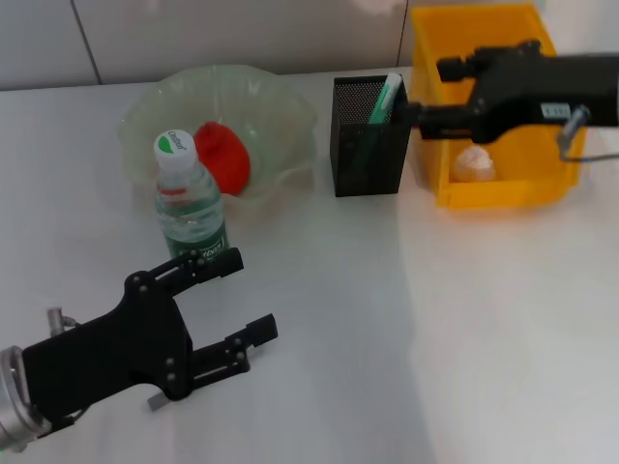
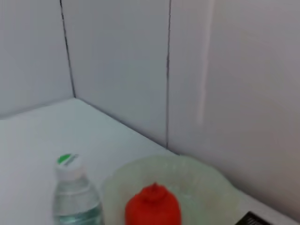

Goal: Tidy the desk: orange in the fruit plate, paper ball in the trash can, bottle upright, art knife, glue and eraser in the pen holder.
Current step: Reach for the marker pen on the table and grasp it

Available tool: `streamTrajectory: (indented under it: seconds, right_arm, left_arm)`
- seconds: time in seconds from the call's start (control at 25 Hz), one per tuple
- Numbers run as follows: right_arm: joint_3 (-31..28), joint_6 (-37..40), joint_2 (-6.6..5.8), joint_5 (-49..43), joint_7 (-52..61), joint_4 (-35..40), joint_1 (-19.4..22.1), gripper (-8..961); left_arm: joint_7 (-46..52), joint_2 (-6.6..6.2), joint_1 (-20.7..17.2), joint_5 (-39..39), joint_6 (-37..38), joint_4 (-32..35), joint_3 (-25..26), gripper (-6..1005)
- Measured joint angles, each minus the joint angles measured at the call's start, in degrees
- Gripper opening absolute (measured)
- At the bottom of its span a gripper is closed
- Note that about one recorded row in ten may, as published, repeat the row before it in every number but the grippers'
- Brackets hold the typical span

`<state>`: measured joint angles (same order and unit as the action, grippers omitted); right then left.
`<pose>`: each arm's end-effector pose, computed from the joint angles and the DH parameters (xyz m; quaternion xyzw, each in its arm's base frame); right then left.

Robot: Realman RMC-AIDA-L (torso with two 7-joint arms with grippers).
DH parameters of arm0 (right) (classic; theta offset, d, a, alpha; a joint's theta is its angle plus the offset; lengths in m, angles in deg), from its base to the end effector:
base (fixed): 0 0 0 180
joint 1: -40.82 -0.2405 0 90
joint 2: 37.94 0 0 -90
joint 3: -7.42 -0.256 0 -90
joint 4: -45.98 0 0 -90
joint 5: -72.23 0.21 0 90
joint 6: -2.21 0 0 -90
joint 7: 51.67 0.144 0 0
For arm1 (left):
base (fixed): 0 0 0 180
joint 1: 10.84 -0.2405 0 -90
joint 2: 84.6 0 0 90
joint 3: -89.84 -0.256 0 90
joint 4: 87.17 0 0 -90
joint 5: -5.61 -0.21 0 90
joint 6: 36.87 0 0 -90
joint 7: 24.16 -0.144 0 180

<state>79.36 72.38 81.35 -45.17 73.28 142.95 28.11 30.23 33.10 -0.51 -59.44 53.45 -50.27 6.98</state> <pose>0.1648 0.3332 0.0721 -0.9204 0.2037 0.1375 0.3040 -0.2537 0.2384 -0.0348 -0.8996 -0.1033 -0.4025 0.1341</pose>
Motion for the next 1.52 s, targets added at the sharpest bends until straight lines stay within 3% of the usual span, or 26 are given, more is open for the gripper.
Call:
streamTrajectory:
  seconds: [0.04,0.16,0.24,0.28,0.32,0.36,0.4,0.44,0.52,0.6,0.64,0.76,0.84,0.88,1.0,1.04,1.24,1.32,1.44,1.52]
  right_arm:
    - [-0.88,0.41,0.01,6.55,-4.90,-2.35,3.27,713]
    - [-2.84,2.58,-0.04,12.97,-10.28,-5.71,5.23,712]
    - [-7.74,8.69,-0.10,20.40,-19.17,-13.01,6.21,712]
    - [-7.74,8.69,-0.10,20.40,-19.17,-13.01,6.21,712]
    - [-9.64,11.35,-0.10,22.40,-23.09,-16.41,6.24,712]
    - [-13.77,17.16,-0.18,25.03,-31.49,-24.62,5.51,712]
    - [-13.77,17.16,-0.18,25.03,-31.49,-24.62,5.51,711]
    - [-18.84,22.36,-0.28,25.42,-38.61,-32.60,4.01,711]
    - [-22.33,25.20,-0.46,25.05,-42.29,-37.07,2.97,711]
    - [-27.64,28.53,-1.20,23.27,-46.60,-43.40,1.48,711]
    - [-31.19,30.34,-2.26,21.05,-49.95,-48.27,0.54,711]
    - [-32.70,31.40,-3.31,19.38,-53.54,-51.98,0.15,711]
    - [-32.35,33.32,-4.38,17.19,-58.33,-55.48,-0.02,712]
    - [-32.35,33.32,-4.38,17.19,-58.33,-55.48,-0.02,712]
    - [-32.24,36.35,-4.63,11.75,-59.08,-56.15,-1.26,712]
    - [-32.25,37.19,-4.61,9.63,-59.11,-56.19,-1.89,712]
    - [-32.30,38.02,-2.75,0.96,-59.66,-55.57,-4.40,712]
    - [-32.32,37.96,-2.63,0.41,-59.65,-55.49,-4.56,712]
    - [-32.67,37.64,-2.55,-0.03,-59.39,-55.46,-4.82,713]
    - [-32.81,37.64,-2.54,-0.03,-59.38,-55.47,-4.84,713]
  left_arm:
    - [2.81,-0.12,-1.35,-0.78,-0.29,3.71,0.03,768]
    - [7.06,-0.08,-2.92,-3.54,-1.22,9.03,0.22,769]
    - [16.00,0.34,-5.55,-11.42,-4.65,19.69,0.35,769]
    - [16.00,0.34,-5.55,-11.42,-4.65,19.69,0.35,759]
    - [20.01,0.59,-6.61,-15.23,-6.33,24.34,0.30,748]
    - [25.98,0.85,-8.25,-21.37,-8.95,31.72,-0.05,738]
    - [25.98,0.85,-8.25,-21.37,-8.95,31.72,-0.05,731]
    - [30.87,0.89,-9.37,-25.97,-10.20,38.03,-0.41,724]
    - [33.41,0.89,-9.67,-28.40,-10.44,40.96,-0.52,711]
    - [39.15,0.84,-9.58,-33.74,-10.12,46.09,-0.72,697]
    - [46.44,0.85,-8.68,-40.18,-9.88,50.34,-1.65,697]
    - [52.95,0.90,-7.43,-46.41,-10.27,53.34,-3.42,698]
    - [62.60,1.00,-3.82,-55.75,-11.07,55.80,-8.30,698]
    - [62.60,1.00,-3.82,-55.75,-11.07,55.80,-8.30,698]
    - [69.90,1.01,0.87,-62.79,-10.93,55.81,-12.21,699]
    - [73.45,1.00,3.81,-66.79,-10.65,55.42,-14.53,699]
    - [77.40,0.99,7.73,-71.87,-10.05,54.89,-16.71,700]
    - [77.40,0.99,7.73,-71.87,-10.05,54.89,-16.71,700]
    - [81.14,1.10,13.60,-72.76,-6.28,51.58,-16.89,701]
    - [82.34,1.22,15.24,-73.05,-5.47,50.76,-17.02,708]
